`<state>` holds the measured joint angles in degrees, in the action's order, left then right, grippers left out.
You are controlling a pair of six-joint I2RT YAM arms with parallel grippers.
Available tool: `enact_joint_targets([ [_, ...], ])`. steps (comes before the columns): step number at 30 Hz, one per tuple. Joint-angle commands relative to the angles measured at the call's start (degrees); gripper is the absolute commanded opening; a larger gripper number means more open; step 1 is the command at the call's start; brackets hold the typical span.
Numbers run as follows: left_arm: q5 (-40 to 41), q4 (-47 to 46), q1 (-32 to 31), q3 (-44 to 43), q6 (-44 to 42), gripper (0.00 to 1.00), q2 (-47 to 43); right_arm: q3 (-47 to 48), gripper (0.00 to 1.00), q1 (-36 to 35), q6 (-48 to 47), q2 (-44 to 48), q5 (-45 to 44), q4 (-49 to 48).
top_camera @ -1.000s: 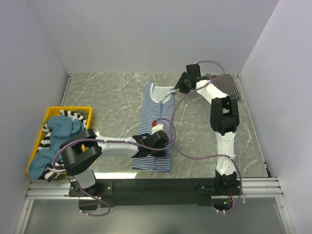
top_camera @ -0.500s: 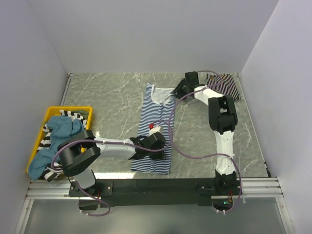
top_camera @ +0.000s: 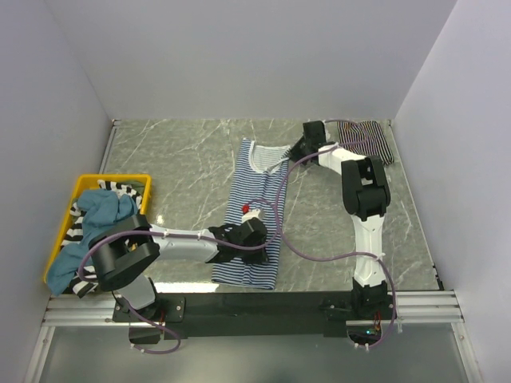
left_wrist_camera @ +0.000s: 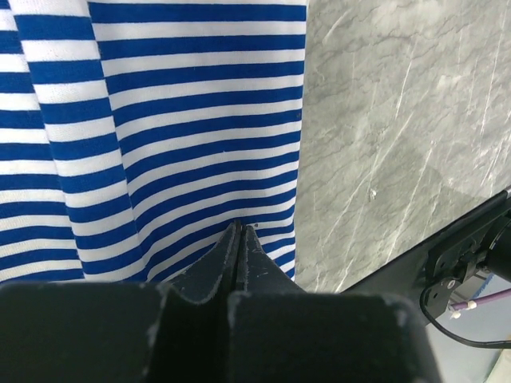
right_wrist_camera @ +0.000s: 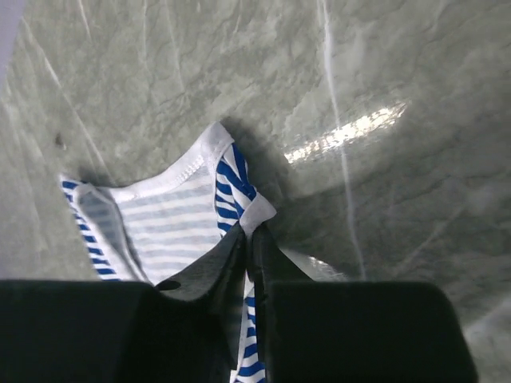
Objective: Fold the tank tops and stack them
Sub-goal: Fold the tank top
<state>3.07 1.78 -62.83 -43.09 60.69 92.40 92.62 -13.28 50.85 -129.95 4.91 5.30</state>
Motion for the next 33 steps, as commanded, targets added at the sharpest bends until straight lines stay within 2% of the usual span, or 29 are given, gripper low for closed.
enact_joint_targets([
  [1,-1.14,6.31,-0.28,2.48,-1.36,0.01,0.06,3.79,0.1,-1.04,-3.46,3.12,-6.82,3.57],
  [3,-1.23,6.3,-0.28,2.75,-1.36,0.01,-0.38,5.89,0.11,-1.49,-5.57,3.04,-8.68,6.29],
  [7,-1.31,6.66,-0.19,3.19,-1.54,0.01,-0.99,10.03,0.22,-2.8,-9.53,2.51,-14.3,11.13],
  [11,-1.75,6.48,-0.28,3.8,-1.62,0.01,-1.87,15.56,0.26,-5.17,-13.93,0.67,-19.84,16.04],
  [16,-2.02,6.39,-0.19,4.24,-1.62,0.01,-2.57,23.57,0.41,-7.37,-17.8,-3.73,-22.22,20.01],
  [18,-2.1,6.65,-0.19,4.24,-1.62,0.01,-2.93,24.19,0.43,-7.73,-17.8,-4.34,-21.87,20.36],
  [24,-1.32,7.62,-0.19,2.23,-2.85,0.02,-6.96,19.62,0.46,-7.64,-18.94,-0.32,-20.29,17.38],
  [27,0.35,8.85,0.25,-0.4,-4.25,0.09,-11.61,16.21,0.48,-7.55,-20.26,4.24,-17.92,15.45],
  [31,2.9,12.01,4.27,-3.48,-5.58,0.27,-19.95,10.41,0.49,-7.11,-20.27,11.98,-12.57,15.44],
  [33,4.57,16.48,6.65,-4.37,-4.97,0.32,-22.6,1.02,0.49,-7.37,-18.78,19.59,-8.36,12.64],
])
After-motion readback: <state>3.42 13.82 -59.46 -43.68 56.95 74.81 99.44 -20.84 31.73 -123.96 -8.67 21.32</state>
